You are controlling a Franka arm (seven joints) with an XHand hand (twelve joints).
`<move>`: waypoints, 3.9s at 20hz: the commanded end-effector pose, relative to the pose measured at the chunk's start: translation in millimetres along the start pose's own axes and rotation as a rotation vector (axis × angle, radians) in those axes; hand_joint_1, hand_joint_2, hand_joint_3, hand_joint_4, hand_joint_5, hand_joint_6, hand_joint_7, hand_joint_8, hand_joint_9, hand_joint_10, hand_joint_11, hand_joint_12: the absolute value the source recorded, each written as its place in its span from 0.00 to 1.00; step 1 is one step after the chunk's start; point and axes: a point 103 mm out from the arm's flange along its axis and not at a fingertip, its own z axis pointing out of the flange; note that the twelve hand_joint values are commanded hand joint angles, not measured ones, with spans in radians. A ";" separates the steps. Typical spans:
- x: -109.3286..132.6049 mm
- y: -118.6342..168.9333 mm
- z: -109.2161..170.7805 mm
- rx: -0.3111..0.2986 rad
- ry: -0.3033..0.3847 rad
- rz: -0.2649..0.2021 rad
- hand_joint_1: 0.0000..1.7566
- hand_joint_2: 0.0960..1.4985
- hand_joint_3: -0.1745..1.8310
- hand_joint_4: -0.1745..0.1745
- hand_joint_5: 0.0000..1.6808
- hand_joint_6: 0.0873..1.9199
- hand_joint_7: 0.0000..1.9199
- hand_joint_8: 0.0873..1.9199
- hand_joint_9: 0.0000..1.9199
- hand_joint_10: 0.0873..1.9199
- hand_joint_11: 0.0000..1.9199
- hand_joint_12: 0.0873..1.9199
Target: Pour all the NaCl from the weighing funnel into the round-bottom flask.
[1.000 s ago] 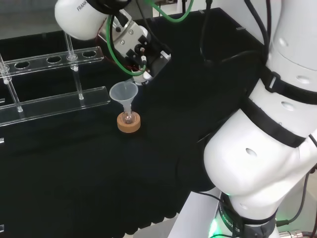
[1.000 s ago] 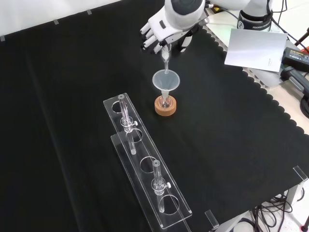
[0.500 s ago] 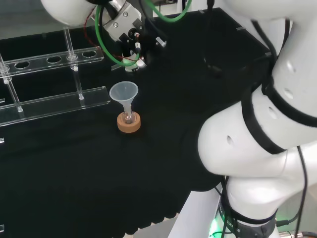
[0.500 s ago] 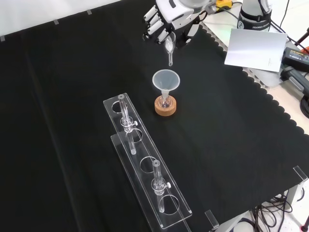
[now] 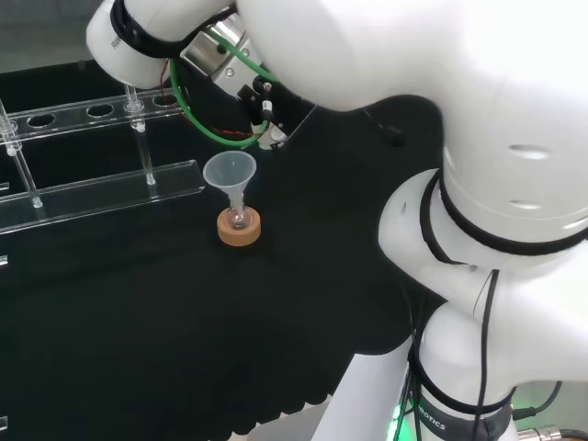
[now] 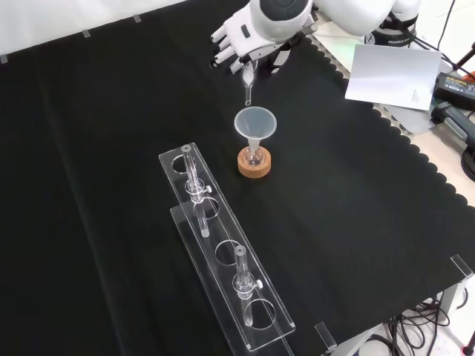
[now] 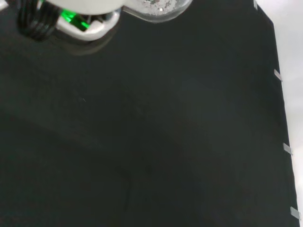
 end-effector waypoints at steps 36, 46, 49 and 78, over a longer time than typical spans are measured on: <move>33.7 0.2 -14.6 -0.053 -0.276 -0.033 0.64 0.41 0.39 1.00 0.77 0.28 0.26 0.32 0.48 0.14 0.38 0.55; 32.0 0.3 -16.2 -0.070 -0.361 -0.026 0.64 0.41 0.39 1.00 0.77 0.28 0.26 0.32 0.48 0.14 0.38 0.55; 32.6 -0.2 -17.7 -0.077 -0.388 -0.025 0.64 0.41 0.39 1.00 0.77 0.28 0.26 0.31 0.48 0.14 0.38 0.55; 45.6 -9.0 -35.9 -0.092 -0.556 0.000 0.64 0.41 0.39 1.00 0.77 0.28 0.25 0.31 0.47 0.14 0.38 0.55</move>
